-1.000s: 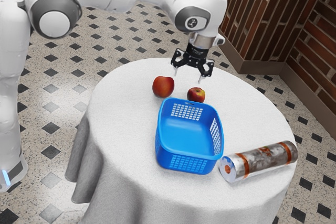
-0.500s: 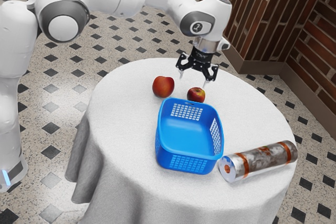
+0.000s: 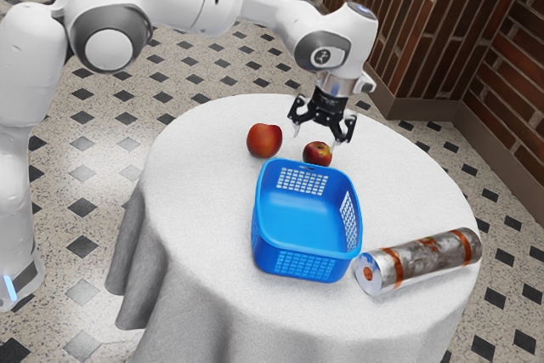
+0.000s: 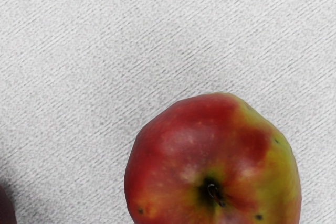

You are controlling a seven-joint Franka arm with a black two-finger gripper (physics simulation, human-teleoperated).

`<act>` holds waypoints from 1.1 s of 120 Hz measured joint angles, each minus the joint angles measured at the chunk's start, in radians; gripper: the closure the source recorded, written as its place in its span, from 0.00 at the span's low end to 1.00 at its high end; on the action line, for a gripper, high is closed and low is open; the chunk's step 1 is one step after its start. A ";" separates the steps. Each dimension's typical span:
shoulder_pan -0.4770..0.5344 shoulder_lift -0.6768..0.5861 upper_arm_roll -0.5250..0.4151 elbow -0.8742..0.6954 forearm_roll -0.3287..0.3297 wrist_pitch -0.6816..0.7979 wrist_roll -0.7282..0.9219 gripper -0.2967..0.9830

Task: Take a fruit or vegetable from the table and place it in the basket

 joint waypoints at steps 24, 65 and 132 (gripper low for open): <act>0.006 0.023 -0.014 0.007 -0.001 0.016 0.008 0.23; 0.021 0.033 -0.018 0.011 -0.007 0.028 0.016 0.23; 0.029 0.077 -0.029 0.012 -0.023 0.049 0.024 0.23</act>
